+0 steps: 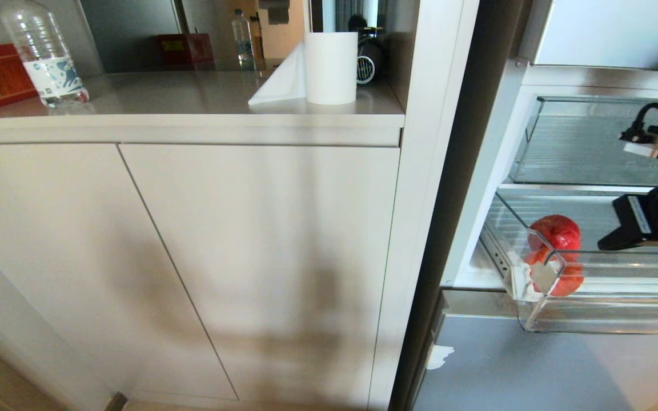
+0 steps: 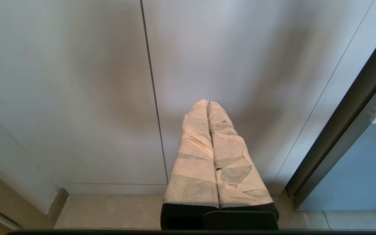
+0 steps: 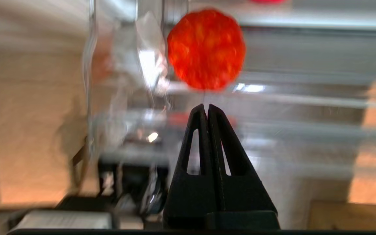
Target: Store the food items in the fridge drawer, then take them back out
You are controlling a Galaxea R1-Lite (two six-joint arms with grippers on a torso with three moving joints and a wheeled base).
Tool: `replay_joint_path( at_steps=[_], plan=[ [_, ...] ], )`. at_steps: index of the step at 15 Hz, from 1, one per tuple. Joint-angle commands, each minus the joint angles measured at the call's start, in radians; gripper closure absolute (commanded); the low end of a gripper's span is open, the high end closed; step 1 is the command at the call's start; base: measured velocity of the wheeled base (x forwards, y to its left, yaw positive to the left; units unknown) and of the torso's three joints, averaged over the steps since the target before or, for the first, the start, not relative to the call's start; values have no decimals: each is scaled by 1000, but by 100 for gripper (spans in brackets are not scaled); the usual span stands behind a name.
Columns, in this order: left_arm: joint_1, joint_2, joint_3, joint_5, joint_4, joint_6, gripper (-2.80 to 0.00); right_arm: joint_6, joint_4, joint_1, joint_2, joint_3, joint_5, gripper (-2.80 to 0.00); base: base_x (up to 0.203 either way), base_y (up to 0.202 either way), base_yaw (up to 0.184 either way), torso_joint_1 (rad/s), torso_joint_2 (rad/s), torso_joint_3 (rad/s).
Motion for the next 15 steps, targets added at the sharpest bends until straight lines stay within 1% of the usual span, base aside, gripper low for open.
replay_joint_path(
  at_steps=[1, 6, 9, 13, 15],
  plan=[
    [0, 0, 0, 0, 0, 0, 0, -3, 49, -34, -44, -41, 24, 0, 0, 0, 0, 0, 0, 0],
    [0, 0, 0, 0, 0, 0, 0, -4, 30, -36, 47, -35, 21, 0, 0, 0, 0, 0, 0, 0],
    [-1, 0, 0, 0, 0, 0, 0, -7, 37, -39, 54, -21, 20, 0, 0, 0, 0, 0, 0, 0],
    [0, 0, 0, 0, 0, 0, 0, -27, 155, -50, 20, -34, 19, 0, 0, 0, 0, 0, 0, 0],
    [0, 0, 0, 0, 0, 0, 0, -33, 180, -57, -11, -33, 19, 0, 0, 0, 0, 0, 0, 0]
  ],
)
